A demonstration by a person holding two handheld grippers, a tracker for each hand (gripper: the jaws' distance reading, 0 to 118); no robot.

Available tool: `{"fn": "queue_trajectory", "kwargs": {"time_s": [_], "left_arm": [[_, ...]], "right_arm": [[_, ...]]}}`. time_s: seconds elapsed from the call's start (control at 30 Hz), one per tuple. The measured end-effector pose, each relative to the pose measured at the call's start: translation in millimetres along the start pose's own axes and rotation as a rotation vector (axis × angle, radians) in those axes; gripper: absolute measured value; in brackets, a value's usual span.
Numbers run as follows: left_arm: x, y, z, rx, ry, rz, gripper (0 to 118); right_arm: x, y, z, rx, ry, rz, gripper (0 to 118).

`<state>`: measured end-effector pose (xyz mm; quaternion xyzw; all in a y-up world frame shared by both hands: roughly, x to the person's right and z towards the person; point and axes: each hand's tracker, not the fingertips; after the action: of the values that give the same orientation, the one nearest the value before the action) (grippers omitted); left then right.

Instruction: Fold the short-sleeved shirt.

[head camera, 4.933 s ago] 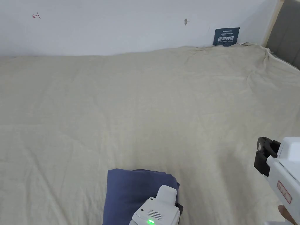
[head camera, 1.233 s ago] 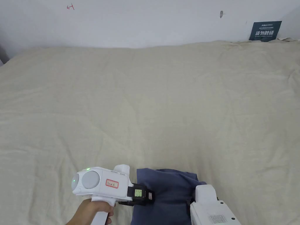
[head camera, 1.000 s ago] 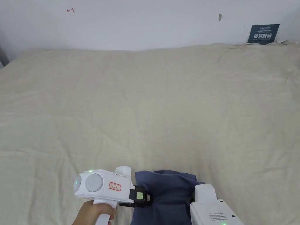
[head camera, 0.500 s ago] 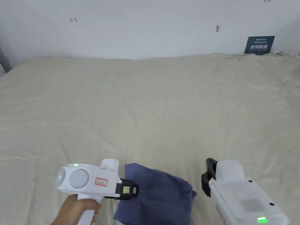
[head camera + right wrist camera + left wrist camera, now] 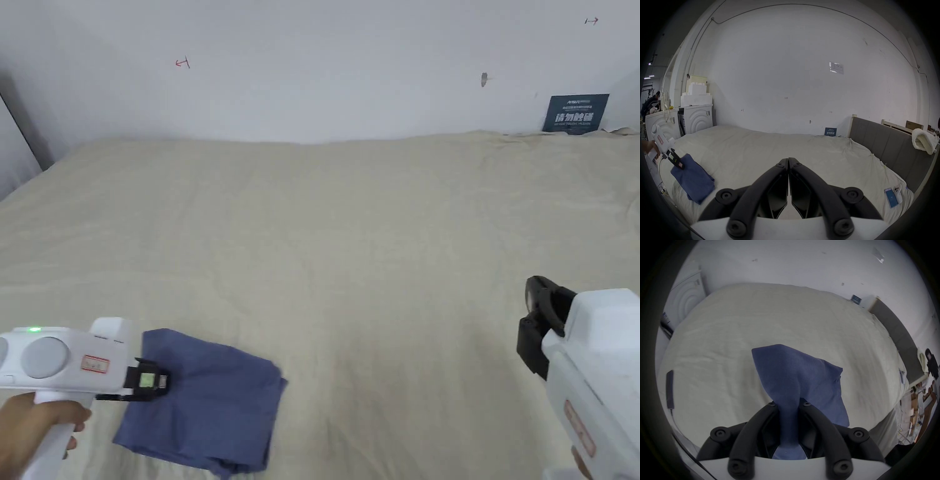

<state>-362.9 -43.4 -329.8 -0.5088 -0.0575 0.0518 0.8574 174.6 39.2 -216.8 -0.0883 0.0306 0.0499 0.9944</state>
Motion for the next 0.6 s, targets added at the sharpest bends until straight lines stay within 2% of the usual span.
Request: {"fn": "queue_trajectory", "kwargs": {"time_s": [0.27, 0.43, 0.5, 0.6], "left_arm": [[-77, 13, 8, -0.032, 0.151, 0.040, 16], [-81, 12, -1, -0.078, 0.176, 0.074, 20], [-77, 11, -4, -0.094, 0.181, 0.071, 42], [-75, 10, -8, -0.119, 0.244, 0.096, 87]], "right_arm": [[4, -6, -7, -0.020, -0.029, -0.008, 0], [6, -12, -11, -0.042, -0.048, -0.013, 0], [6, -14, -11, -0.047, -0.053, -0.012, 0], [6, -15, -11, -0.054, -0.054, -0.010, 0]]}}
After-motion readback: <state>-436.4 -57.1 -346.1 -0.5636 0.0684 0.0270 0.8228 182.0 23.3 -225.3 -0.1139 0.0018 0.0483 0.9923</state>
